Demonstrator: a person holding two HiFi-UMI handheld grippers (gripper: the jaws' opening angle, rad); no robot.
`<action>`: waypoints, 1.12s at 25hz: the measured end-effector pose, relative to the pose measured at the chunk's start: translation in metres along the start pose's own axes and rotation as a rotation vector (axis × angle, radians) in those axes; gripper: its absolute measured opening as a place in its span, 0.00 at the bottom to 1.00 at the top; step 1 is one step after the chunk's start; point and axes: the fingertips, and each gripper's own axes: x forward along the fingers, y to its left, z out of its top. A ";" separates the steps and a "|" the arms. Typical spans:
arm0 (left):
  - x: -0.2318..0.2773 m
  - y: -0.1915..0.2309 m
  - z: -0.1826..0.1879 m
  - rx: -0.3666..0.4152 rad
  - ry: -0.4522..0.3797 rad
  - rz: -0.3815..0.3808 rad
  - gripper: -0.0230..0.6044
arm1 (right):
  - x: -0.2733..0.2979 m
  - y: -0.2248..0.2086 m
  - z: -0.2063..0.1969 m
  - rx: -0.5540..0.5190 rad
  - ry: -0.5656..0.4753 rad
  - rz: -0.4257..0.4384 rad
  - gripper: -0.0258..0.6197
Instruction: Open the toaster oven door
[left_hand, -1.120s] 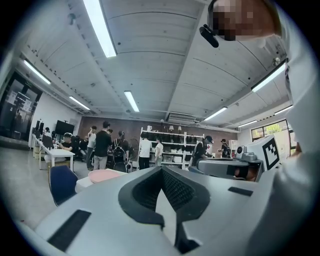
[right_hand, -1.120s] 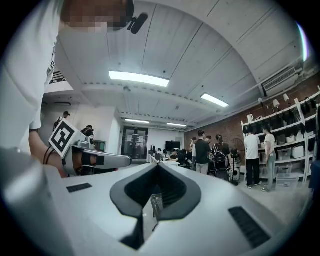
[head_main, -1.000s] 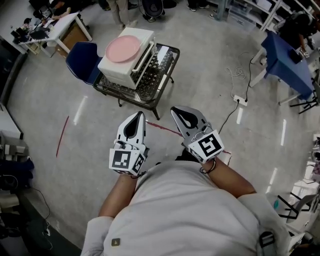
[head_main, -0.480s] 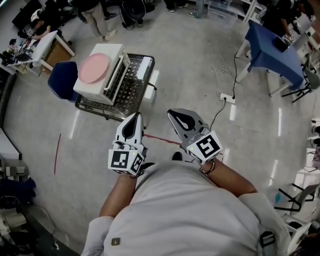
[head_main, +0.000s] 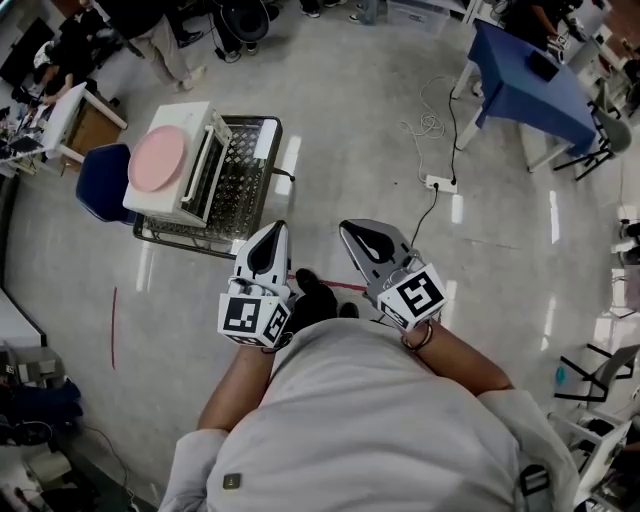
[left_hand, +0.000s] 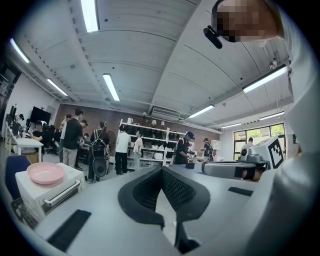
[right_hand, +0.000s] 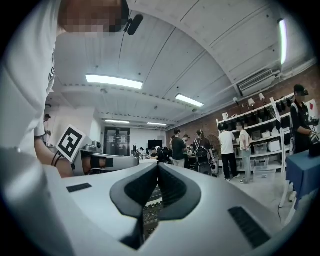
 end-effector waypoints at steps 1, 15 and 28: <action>0.006 0.001 -0.001 -0.003 0.002 -0.005 0.06 | 0.002 -0.005 -0.001 0.004 0.002 -0.004 0.07; 0.097 0.087 0.004 -0.020 0.023 0.002 0.06 | 0.108 -0.070 -0.008 0.026 0.022 0.021 0.07; 0.124 0.249 0.025 -0.014 0.014 0.154 0.06 | 0.285 -0.073 -0.006 0.020 0.016 0.173 0.07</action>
